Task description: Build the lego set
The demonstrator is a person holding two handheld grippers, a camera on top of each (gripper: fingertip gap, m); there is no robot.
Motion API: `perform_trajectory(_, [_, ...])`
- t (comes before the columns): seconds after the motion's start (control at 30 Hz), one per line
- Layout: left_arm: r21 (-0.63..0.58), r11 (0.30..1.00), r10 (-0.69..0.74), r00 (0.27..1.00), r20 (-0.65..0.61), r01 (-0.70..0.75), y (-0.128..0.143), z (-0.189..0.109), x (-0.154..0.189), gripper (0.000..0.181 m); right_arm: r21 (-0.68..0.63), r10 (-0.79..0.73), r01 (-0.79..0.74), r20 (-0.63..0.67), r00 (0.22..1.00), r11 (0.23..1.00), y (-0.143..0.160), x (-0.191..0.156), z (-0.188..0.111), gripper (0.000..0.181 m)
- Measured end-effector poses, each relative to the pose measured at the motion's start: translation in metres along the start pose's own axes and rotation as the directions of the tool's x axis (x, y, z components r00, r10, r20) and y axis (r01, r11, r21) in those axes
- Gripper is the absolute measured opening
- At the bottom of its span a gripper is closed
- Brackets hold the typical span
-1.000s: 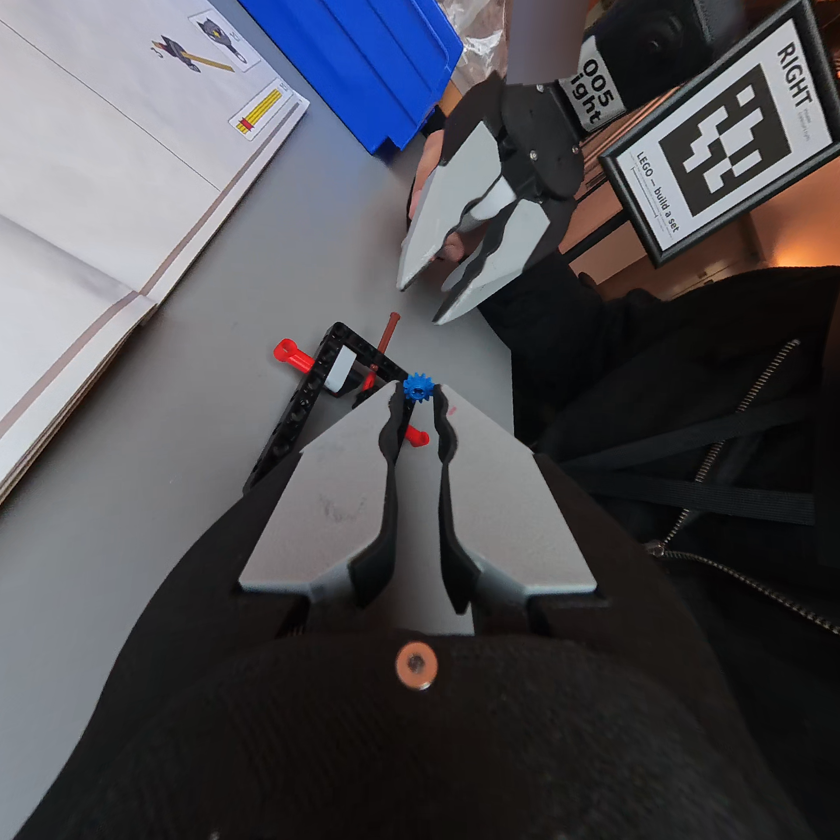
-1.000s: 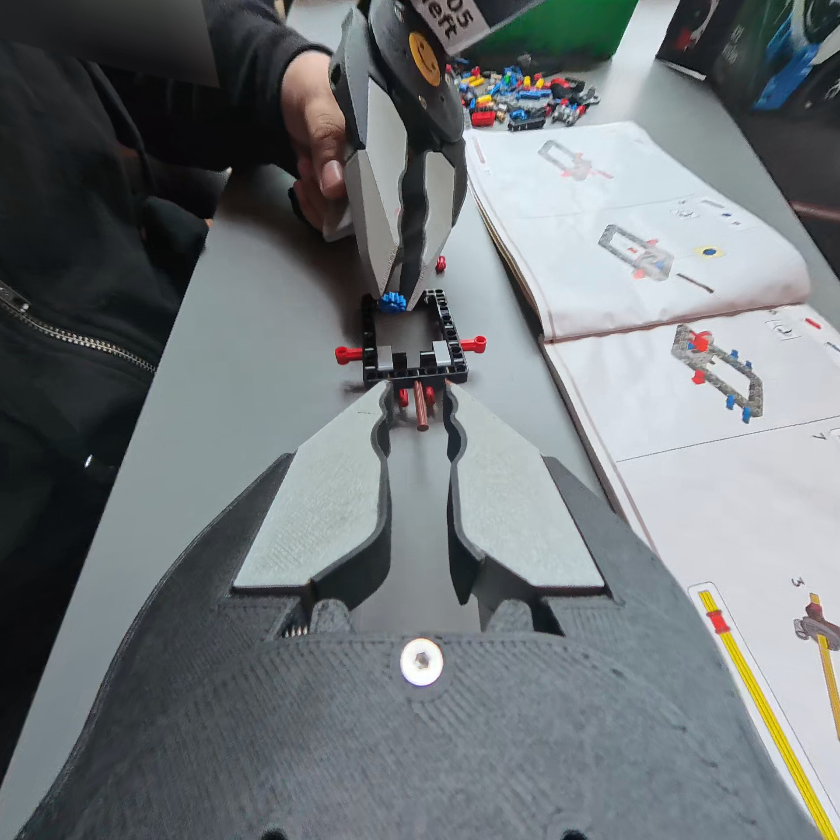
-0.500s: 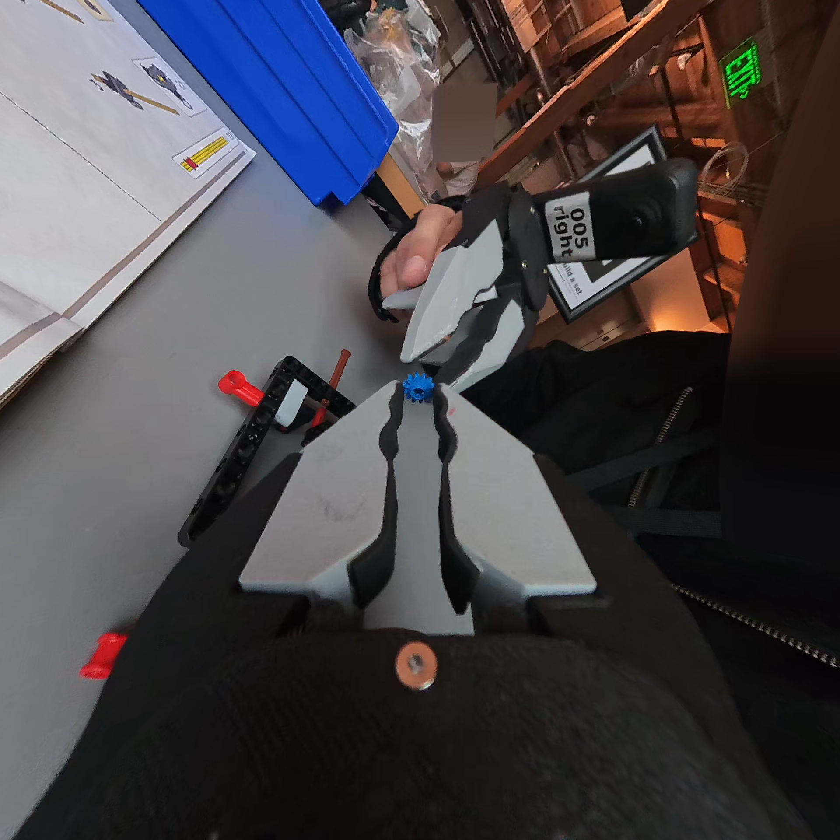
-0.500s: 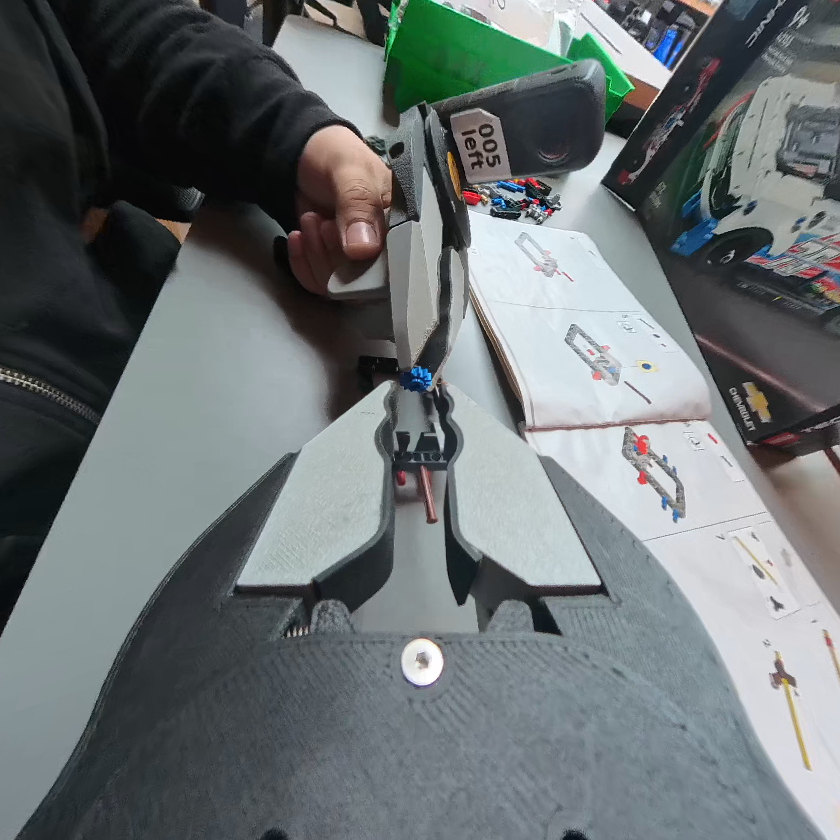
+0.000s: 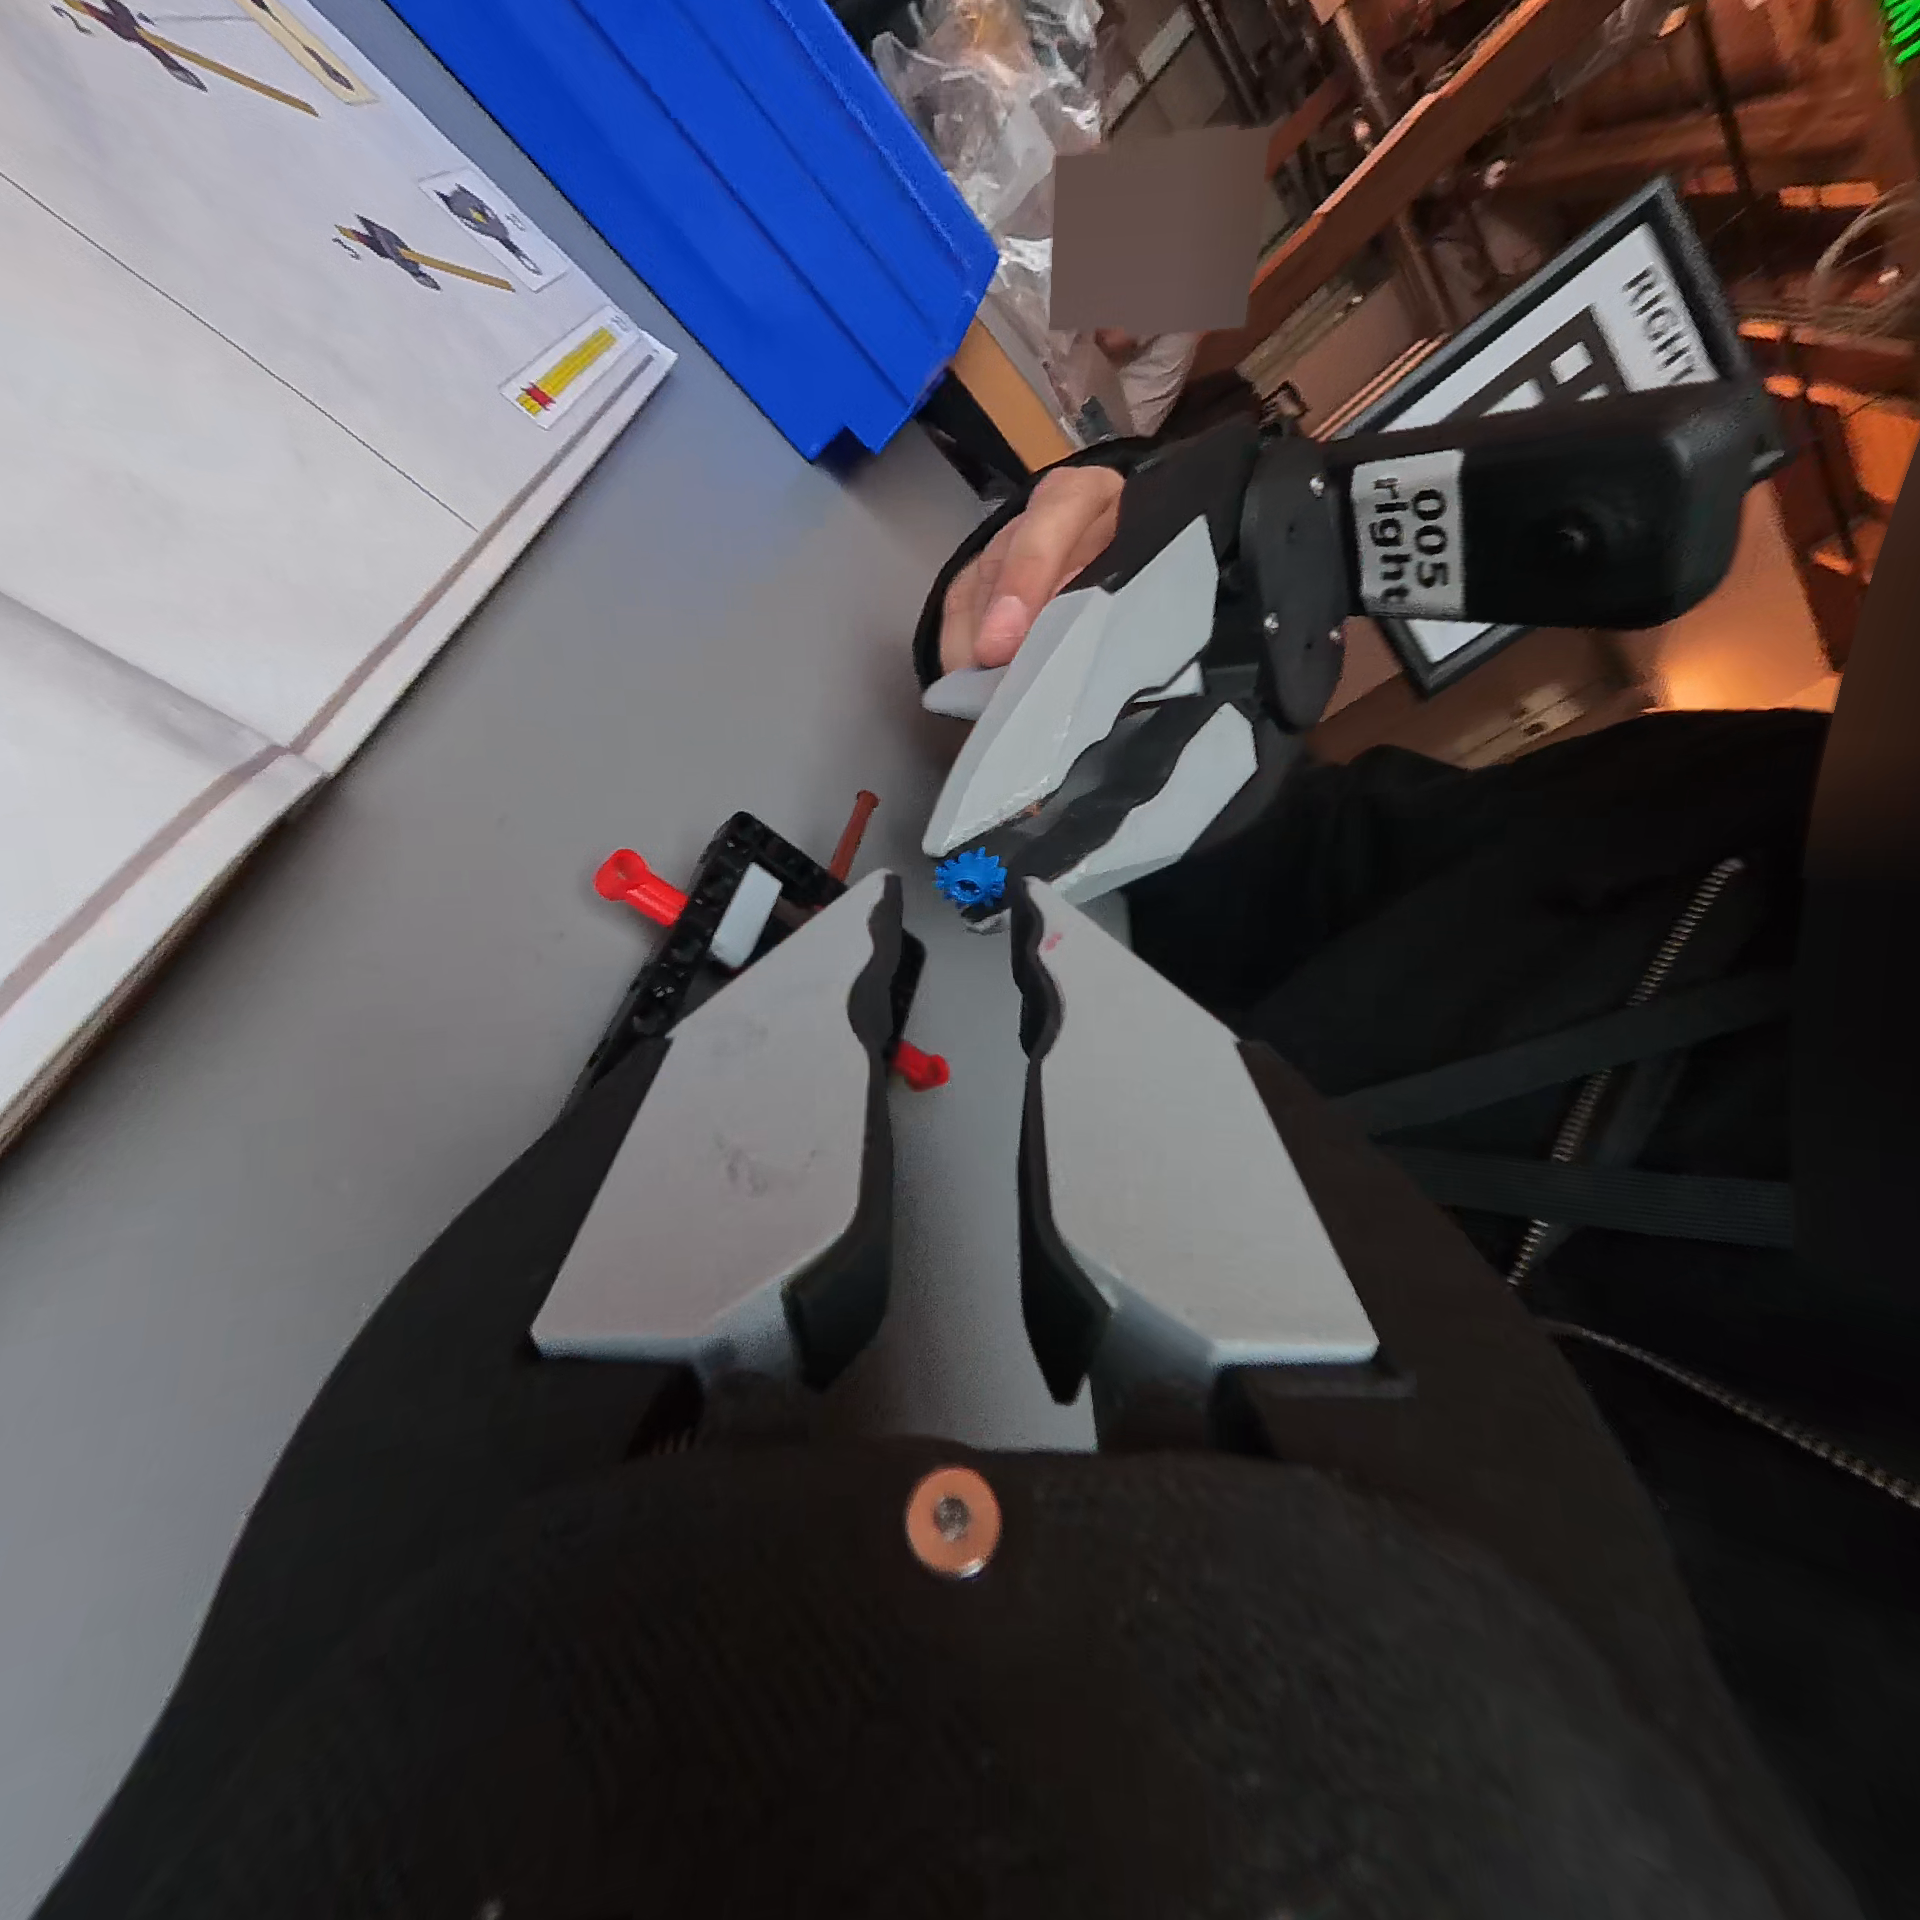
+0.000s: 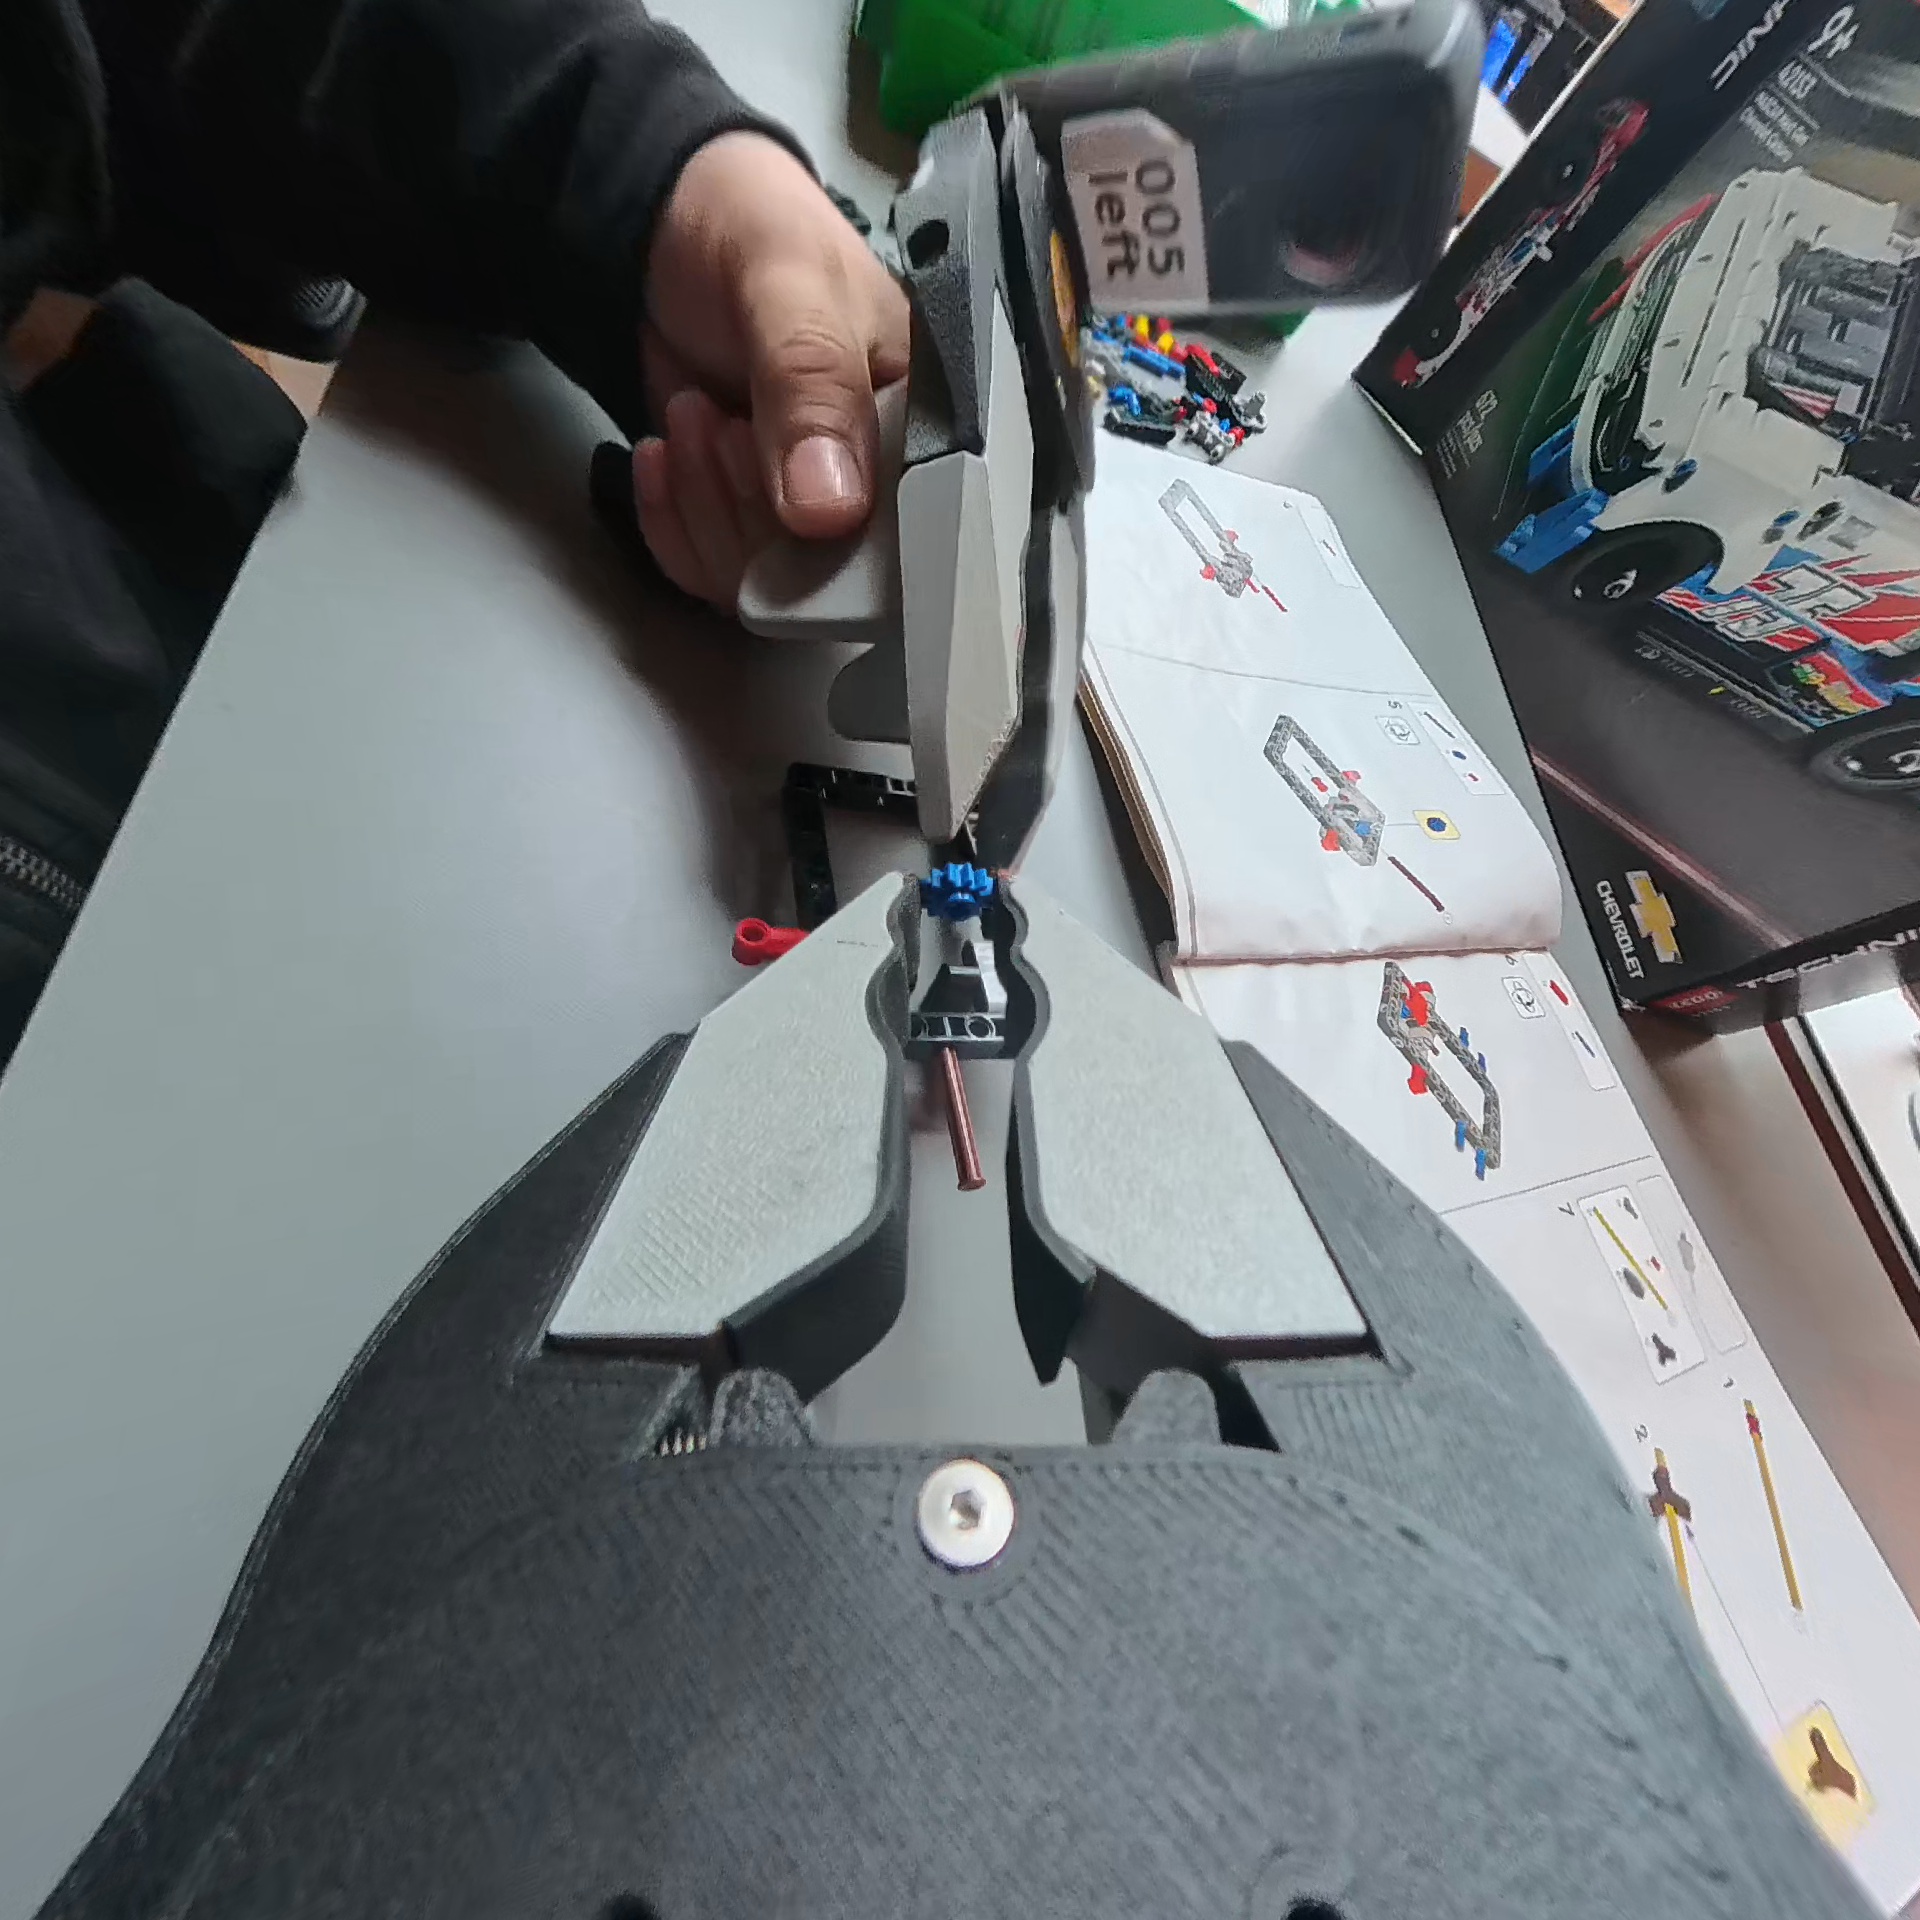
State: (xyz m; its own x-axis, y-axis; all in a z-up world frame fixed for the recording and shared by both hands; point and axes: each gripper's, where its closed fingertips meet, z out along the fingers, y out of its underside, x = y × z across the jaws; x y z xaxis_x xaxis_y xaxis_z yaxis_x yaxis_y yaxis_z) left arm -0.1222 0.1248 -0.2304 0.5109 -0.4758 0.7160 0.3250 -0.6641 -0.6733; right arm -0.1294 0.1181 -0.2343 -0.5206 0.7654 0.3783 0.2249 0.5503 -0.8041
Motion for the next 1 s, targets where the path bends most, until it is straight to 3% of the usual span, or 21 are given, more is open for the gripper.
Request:
perform_trajectory(0.17, [-0.058, 0.991, 0.13, 0.985, 0.116, -0.124, 0.004, 0.002, -0.009, 0.018, -0.051, -0.031, 0.03, -0.022, 0.999, 0.998, 0.008, 0.001, 0.004, 0.01])
perform_trajectory(0.43, [-0.059, 0.995, 0.083, 0.99, 0.116, -0.077, 0.004, 0.009, -0.011, 0.017, -0.164, -0.196, 0.172, -0.138, 0.971, 0.971, 0.015, 0.009, 0.005, 0.01])
perform_trajectory(0.7, [-0.042, 0.998, 0.048, 0.992, 0.121, -0.043, 0.003, 0.01, -0.012, 0.019, -0.305, -0.429, 0.362, -0.192, 0.883, 0.881, 0.019, 0.009, 0.008, 0.011])
perform_trajectory(0.9, [-0.005, 0.999, 0.041, 0.98, 0.194, -0.041, -0.001, 0.009, -0.019, 0.007, -0.383, -0.505, 0.401, -0.225, 0.833, 0.832, 0.022, 0.014, 0.008, 0.011])
perform_trajectory(1.0, [0.004, 0.999, 0.047, 0.976, 0.211, -0.048, -0.001, 0.01, -0.016, 0.013, -0.413, -0.54, 0.418, -0.241, 0.806, 0.809, 0.019, 0.016, 0.007, 0.011])
